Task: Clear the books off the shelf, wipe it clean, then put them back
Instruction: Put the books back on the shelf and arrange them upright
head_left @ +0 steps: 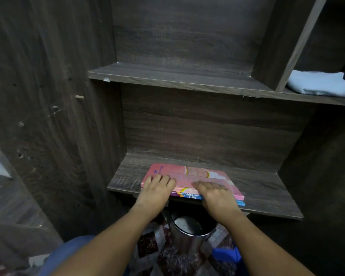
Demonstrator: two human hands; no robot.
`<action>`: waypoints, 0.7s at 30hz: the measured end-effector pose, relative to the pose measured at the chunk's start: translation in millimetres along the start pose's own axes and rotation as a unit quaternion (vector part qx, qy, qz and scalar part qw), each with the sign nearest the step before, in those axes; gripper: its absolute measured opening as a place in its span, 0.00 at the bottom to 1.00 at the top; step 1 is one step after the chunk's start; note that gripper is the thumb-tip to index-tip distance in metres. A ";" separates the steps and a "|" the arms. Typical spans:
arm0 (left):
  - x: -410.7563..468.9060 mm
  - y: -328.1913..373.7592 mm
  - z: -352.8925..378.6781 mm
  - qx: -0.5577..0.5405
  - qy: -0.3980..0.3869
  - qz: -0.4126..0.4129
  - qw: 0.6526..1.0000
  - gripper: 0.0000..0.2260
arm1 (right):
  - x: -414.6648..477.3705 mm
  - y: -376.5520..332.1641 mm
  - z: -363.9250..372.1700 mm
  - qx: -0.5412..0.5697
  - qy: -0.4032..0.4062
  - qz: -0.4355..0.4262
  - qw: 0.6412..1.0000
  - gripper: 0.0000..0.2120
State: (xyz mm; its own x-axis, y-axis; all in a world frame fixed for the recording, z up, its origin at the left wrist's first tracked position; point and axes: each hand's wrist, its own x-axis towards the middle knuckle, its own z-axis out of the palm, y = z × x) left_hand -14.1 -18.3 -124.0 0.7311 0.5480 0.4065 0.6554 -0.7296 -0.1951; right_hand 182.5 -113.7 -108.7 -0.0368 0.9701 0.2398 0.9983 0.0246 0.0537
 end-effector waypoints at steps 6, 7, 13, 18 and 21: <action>4.9 -7.3 13.8 -0.035 -0.023 -0.017 0.999 0.28 | 3.9 9.4 7.9 0.004 -0.038 0.031 0.999 0.37; 6.3 -9.4 15.9 -0.046 -0.032 -0.028 0.998 0.28 | 4.0 13.0 10.0 0.005 -0.047 0.041 0.998 0.37; 12.8 -13.6 20.0 -0.106 -0.075 -0.057 0.990 0.25 | 4.8 25.1 11.4 0.004 -0.078 0.095 0.992 0.33; 15.8 -15.8 17.5 -0.128 -0.052 -0.072 0.988 0.24 | 5.2 29.6 8.5 0.013 -0.057 0.109 0.992 0.29; 14.4 -14.2 13.9 -0.137 -0.055 -0.072 0.986 0.24 | 5.4 28.8 9.5 0.017 -0.069 0.107 0.992 0.29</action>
State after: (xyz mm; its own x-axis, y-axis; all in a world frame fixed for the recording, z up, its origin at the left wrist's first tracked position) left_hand -10.2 5.7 -127.7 0.6606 0.6836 0.3103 0.6886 -0.7164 0.1125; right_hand 211.5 -105.5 -115.1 0.1812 0.9775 0.1077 0.9834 -0.1804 -0.0175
